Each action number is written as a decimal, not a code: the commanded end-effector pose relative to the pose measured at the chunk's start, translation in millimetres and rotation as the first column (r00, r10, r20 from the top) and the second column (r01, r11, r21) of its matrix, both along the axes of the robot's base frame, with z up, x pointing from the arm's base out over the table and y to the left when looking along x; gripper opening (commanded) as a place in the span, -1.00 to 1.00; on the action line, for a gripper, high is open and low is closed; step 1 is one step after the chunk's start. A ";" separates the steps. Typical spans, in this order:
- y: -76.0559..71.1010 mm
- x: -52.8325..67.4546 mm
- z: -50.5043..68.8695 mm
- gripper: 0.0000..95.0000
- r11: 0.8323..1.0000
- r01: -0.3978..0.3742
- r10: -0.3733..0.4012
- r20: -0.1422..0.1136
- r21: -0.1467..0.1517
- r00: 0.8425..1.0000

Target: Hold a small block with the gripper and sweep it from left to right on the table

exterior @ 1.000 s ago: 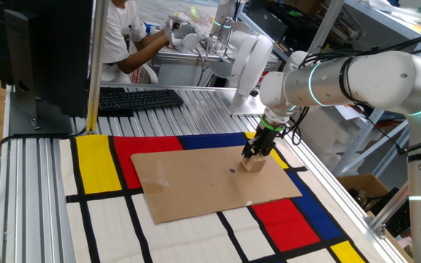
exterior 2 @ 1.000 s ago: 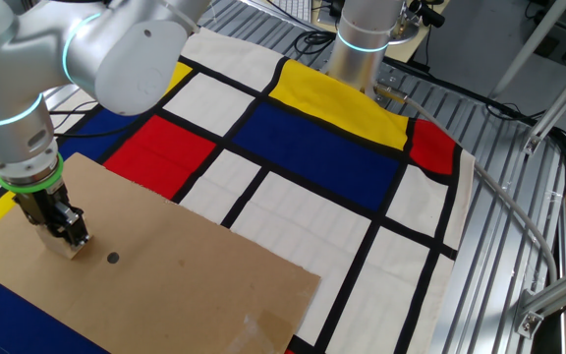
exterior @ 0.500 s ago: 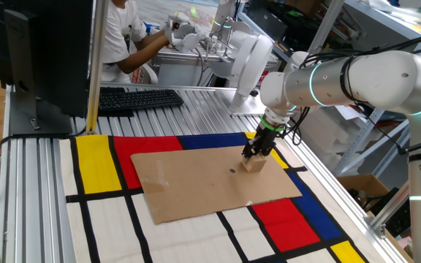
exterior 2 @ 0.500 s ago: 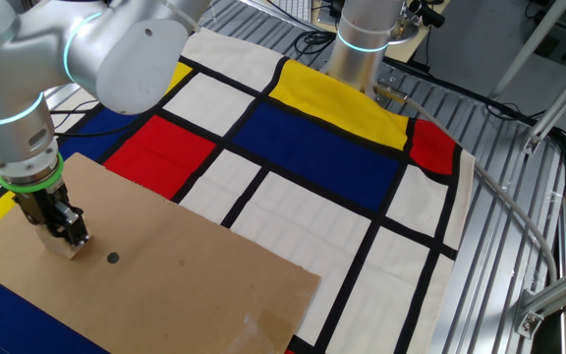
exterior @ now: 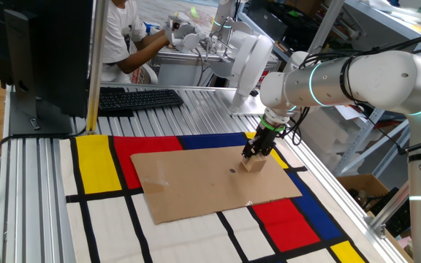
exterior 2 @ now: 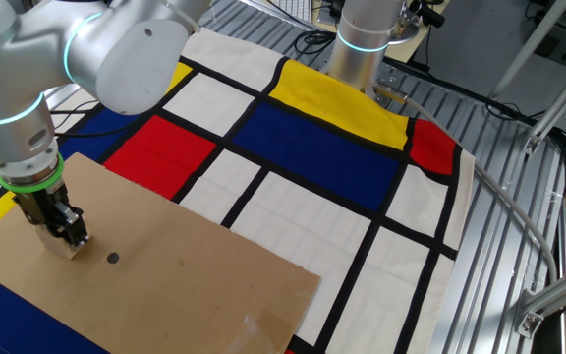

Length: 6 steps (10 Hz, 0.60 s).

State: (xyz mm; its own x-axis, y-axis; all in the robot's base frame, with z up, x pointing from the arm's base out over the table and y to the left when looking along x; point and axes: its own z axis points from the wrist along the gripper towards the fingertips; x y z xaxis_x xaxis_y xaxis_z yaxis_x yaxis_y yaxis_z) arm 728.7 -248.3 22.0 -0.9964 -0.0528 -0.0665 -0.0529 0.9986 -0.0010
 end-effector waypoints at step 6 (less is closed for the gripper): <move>0.3 -0.4 0.0 -1.00 1.000 0.003 -0.003 0.001 -0.014 1.000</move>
State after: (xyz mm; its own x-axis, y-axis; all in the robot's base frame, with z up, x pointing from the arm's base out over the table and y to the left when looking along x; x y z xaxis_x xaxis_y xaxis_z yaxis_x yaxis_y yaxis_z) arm 727.7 -248.0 21.7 -0.9966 -0.0511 -0.0648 -0.0499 0.9986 -0.0196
